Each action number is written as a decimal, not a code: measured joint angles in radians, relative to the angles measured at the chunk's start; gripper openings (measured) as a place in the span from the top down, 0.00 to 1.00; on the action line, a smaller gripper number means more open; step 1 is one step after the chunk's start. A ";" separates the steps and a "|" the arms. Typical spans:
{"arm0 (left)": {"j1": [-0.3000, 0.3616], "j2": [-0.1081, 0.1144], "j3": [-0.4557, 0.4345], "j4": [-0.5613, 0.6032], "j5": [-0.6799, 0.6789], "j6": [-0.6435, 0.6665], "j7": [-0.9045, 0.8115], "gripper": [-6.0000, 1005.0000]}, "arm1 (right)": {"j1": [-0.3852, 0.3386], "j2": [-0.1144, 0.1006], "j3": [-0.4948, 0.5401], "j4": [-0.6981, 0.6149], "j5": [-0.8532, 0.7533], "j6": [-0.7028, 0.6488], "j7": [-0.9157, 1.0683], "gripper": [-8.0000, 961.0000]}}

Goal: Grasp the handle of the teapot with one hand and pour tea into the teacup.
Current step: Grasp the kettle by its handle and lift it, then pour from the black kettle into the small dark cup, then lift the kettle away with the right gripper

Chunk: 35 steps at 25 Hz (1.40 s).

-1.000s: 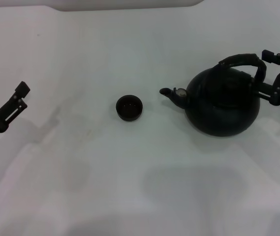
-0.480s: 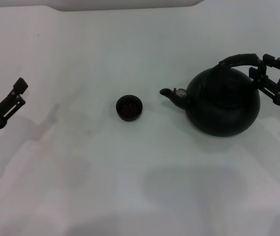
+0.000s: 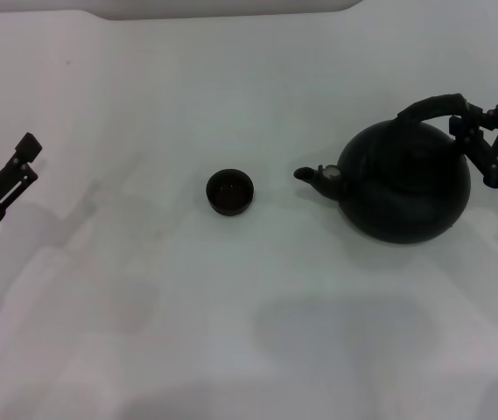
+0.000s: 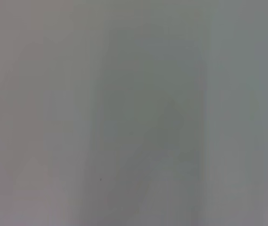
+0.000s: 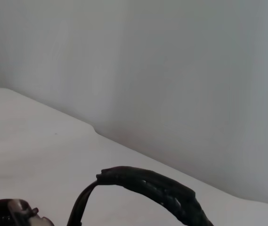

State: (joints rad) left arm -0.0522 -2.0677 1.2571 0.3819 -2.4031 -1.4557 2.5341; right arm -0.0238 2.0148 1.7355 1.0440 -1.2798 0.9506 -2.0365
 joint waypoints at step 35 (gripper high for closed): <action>-0.008 0.001 -0.002 -0.051 -0.004 0.050 0.007 0.14 | 0.028 0.003 -0.256 0.114 0.273 -0.286 -0.226 0.86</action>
State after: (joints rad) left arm -0.0606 -2.0670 1.2553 0.3307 -2.4069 -1.4059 2.5411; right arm 0.0042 2.0182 1.4799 1.1584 -1.0068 0.6650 -2.2625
